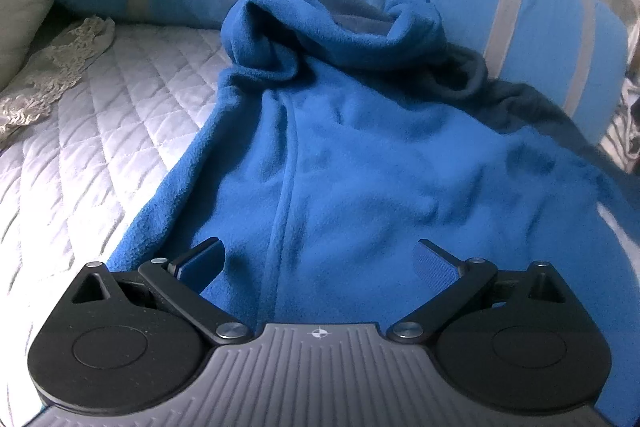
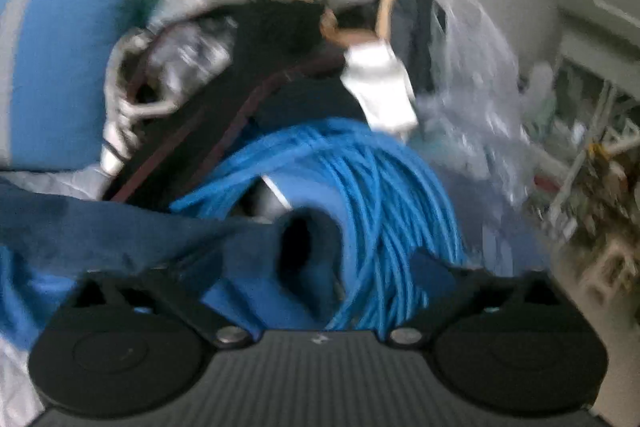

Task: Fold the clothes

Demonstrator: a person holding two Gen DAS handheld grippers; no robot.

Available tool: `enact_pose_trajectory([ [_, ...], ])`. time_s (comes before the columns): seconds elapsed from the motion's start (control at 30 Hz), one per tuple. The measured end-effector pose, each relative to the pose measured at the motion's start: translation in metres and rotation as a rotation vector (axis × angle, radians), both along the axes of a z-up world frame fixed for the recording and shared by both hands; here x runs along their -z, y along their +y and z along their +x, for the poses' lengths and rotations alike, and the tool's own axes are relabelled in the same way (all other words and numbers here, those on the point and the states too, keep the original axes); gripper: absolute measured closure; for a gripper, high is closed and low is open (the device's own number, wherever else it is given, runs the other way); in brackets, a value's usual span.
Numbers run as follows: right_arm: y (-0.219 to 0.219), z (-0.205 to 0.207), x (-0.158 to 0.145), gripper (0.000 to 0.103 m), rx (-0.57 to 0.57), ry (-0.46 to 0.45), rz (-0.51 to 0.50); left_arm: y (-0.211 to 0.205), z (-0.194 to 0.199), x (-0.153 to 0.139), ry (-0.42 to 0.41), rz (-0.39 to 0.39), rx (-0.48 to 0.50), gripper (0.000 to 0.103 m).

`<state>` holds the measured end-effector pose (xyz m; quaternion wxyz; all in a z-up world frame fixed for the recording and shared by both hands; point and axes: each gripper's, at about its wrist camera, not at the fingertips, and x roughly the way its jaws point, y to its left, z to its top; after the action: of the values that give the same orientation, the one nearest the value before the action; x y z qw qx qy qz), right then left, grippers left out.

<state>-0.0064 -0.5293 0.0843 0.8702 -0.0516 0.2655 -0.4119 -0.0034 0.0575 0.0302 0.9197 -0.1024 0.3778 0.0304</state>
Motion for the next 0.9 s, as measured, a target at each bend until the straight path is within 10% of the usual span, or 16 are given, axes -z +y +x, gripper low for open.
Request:
enact_pose_trajectory([
  [0.6, 0.219, -0.056, -0.140, 0.000, -0.588, 0.122, 0.184, -0.020, -0.018, -0.037, -0.107, -0.065, 0.076, 0.000],
  [0.9, 0.306, -0.047, -0.152, 0.000, -0.832, -0.080, 0.273, -0.010, -0.045, -0.035, -0.170, -0.019, 0.087, 0.001],
])
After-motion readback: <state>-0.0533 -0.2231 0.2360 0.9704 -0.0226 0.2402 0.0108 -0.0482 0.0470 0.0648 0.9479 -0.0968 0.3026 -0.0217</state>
